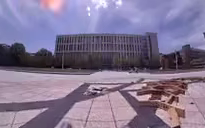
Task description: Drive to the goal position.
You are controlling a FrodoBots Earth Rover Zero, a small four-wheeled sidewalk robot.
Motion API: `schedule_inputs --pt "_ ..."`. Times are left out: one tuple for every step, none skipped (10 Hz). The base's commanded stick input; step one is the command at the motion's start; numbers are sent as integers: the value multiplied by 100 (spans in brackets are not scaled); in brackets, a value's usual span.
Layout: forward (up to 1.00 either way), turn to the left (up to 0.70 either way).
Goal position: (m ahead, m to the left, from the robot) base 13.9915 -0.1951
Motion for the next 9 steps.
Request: schedule_inputs --pt "70 -34" --pt "70 -33" --pt "70 -2" --pt "70 0" --pt "70 0" --pt "70 0" --pt "70 0" --pt "70 0" --pt "70 -1"
